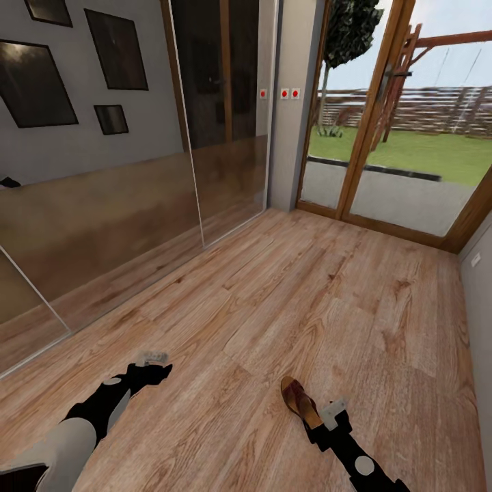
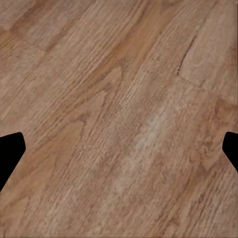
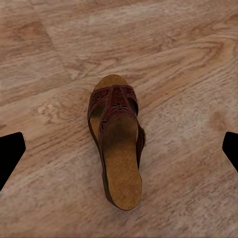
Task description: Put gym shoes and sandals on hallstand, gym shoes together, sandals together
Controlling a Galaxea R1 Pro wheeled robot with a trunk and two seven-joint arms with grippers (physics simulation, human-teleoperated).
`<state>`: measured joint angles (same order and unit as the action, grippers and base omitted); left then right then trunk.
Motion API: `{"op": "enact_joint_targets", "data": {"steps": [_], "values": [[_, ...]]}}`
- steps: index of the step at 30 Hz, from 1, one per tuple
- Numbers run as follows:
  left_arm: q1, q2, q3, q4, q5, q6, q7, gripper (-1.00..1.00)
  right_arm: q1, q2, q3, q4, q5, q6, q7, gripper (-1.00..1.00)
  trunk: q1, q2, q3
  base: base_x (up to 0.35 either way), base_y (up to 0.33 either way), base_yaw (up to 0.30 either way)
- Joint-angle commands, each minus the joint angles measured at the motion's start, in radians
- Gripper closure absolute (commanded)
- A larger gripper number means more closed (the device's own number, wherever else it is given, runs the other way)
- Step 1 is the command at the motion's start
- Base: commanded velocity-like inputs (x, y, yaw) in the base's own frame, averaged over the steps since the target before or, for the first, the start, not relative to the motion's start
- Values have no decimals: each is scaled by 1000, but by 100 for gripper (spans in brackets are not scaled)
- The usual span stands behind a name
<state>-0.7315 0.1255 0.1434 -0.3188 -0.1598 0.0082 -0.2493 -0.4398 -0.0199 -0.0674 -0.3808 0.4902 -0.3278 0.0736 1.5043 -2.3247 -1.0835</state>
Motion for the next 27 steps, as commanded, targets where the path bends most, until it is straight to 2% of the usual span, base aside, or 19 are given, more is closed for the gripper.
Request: {"op": "enact_joint_targets", "data": {"steps": [1,9,19,27], "values": [[-1,0,8,-5,-10,5,-8,-100,0,1,-7,0,3,-4,8,-100,0,0,-1,0,0,0],[-4,-1,9,-19,-10,16,-11,-100,0,4,-8,-1,4,-2,9,-100,0,0,-1,20,0,0],[-5,-4,10,-21,-10,18,-11,-100,0,4,-8,0,4,-3,9,-100,0,0,-1,207,0,0],[-1,-6,10,-22,-10,18,-11,-100,0,3,-10,0,3,-4,9,-100,0,0,-1,75,0,0]]}}
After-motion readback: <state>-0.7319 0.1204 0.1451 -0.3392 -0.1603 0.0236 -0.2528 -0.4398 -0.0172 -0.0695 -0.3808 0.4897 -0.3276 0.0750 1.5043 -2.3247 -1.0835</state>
